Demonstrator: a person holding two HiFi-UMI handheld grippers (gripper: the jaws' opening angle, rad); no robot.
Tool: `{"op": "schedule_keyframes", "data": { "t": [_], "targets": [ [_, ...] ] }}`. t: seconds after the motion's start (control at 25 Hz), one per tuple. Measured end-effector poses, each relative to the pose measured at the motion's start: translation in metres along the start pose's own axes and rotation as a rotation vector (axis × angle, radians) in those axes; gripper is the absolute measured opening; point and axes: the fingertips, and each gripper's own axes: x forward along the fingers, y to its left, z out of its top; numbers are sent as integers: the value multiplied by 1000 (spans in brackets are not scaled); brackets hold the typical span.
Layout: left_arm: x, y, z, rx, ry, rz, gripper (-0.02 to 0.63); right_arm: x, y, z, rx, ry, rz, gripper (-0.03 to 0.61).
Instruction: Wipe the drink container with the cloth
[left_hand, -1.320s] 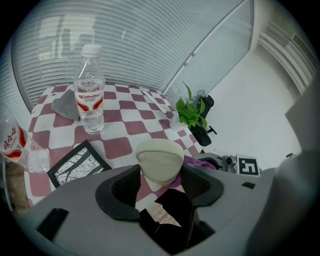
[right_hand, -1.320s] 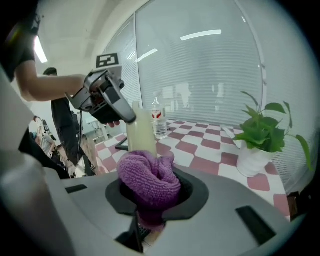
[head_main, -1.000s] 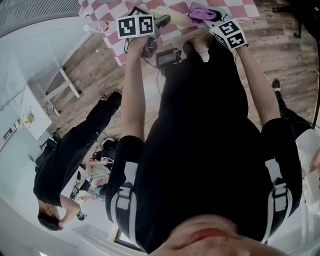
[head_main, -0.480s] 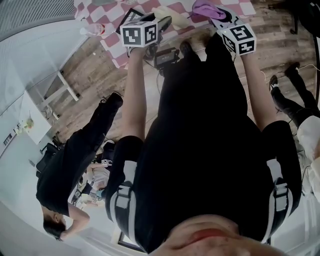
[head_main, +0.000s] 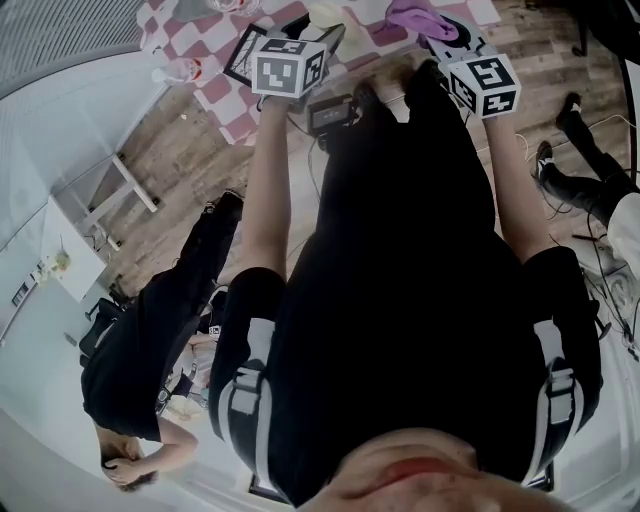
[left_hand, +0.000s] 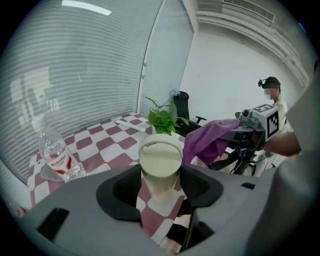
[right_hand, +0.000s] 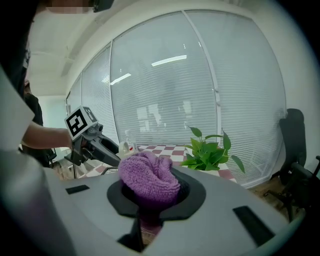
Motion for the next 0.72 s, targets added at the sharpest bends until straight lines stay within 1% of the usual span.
{"op": "schedule_keyframes", "data": {
  "t": [0.04, 0.2, 0.28, 0.44, 0.6, 0.72],
  "targets": [
    [1, 2, 3, 34, -1, 3, 261, -1, -1, 0, 4, -1, -7, 63],
    [9, 2, 9, 214, 0, 12, 261, -6, -3, -1, 15, -4, -20, 62],
    [14, 2, 8, 258, 6, 13, 261, -8, -3, -1, 15, -5, -22, 61],
    [20, 3, 8, 257, -15, 9, 260, -10, -6, -3, 20, -6, -26, 63],
    [15, -3, 7, 262, -12, 17, 261, -15, -8, 1, 25, -11, -29, 62],
    [14, -3, 6, 221, -33, 30, 261, -14, -11, 4, 28, -14, -25, 63]
  ]
}}
